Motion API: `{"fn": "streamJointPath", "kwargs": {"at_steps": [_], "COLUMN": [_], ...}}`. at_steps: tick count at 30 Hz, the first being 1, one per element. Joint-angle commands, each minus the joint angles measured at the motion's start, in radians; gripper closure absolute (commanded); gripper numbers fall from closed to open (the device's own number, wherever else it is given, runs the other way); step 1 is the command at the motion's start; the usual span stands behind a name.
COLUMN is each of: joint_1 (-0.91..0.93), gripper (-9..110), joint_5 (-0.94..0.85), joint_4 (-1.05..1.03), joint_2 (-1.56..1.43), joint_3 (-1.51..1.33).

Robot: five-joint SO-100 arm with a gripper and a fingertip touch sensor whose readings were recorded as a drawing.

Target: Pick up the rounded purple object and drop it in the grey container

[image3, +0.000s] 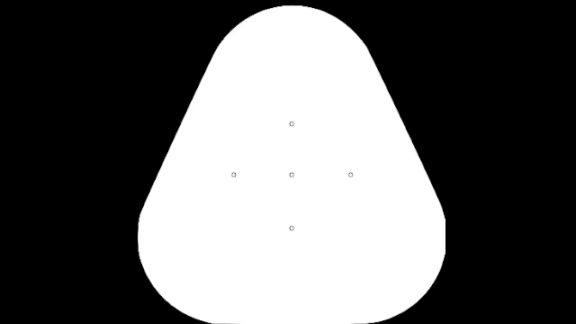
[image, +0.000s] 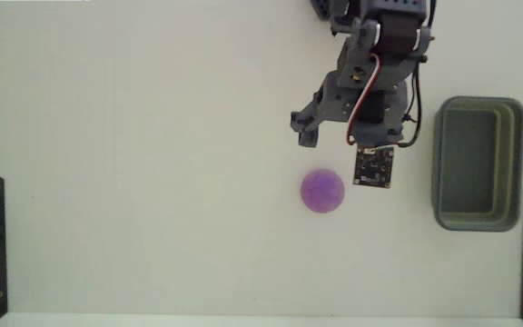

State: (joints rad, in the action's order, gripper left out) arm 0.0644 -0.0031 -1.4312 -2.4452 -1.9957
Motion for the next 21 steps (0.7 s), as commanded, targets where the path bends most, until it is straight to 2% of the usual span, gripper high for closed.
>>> {"fn": "streamJointPath", "kwargs": {"at_steps": [1, 21], "joint_1": [0.012, 0.012], "gripper": [-9, -9], "joint_5": [0.003, 0.003], "joint_4": [-0.002, 0.015], "joint_2": [-0.033, -0.014], "joint_3": [0.002, 0.004]}}
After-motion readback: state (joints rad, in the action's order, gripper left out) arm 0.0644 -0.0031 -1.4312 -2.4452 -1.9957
